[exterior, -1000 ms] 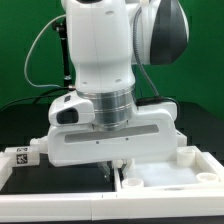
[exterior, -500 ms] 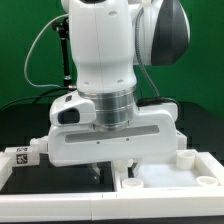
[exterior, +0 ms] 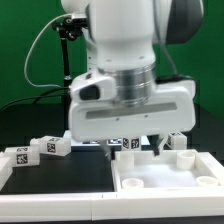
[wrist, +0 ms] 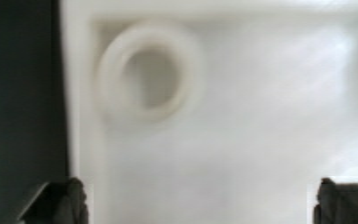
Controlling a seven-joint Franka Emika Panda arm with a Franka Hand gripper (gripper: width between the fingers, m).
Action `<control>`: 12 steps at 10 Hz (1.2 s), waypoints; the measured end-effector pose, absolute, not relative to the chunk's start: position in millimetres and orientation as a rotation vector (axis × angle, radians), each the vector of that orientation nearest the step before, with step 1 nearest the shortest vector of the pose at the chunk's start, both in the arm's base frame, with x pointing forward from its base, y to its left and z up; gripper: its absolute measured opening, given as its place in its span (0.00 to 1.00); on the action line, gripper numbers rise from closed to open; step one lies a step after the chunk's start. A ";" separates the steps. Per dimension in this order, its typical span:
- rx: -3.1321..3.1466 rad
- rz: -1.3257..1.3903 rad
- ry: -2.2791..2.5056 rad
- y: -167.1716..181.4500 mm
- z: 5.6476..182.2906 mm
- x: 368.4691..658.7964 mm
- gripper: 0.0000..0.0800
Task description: Assemble one leg
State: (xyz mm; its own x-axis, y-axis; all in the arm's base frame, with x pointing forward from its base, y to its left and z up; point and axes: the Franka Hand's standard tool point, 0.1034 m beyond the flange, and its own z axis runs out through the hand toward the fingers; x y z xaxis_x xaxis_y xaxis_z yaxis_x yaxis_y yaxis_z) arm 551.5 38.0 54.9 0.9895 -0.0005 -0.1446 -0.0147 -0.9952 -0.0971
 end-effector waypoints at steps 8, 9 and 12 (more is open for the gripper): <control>-3.093 0.329 0.122 140.5 89.5 505.4 0.81; -3.090 0.491 0.106 143.2 93.5 498.3 0.81; -3.050 0.765 0.125 136.9 88.0 498.3 0.81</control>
Offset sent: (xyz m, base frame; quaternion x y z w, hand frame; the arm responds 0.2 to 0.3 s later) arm 0.0000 0.0000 0.0000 0.0000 0.0000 0.0000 1.0000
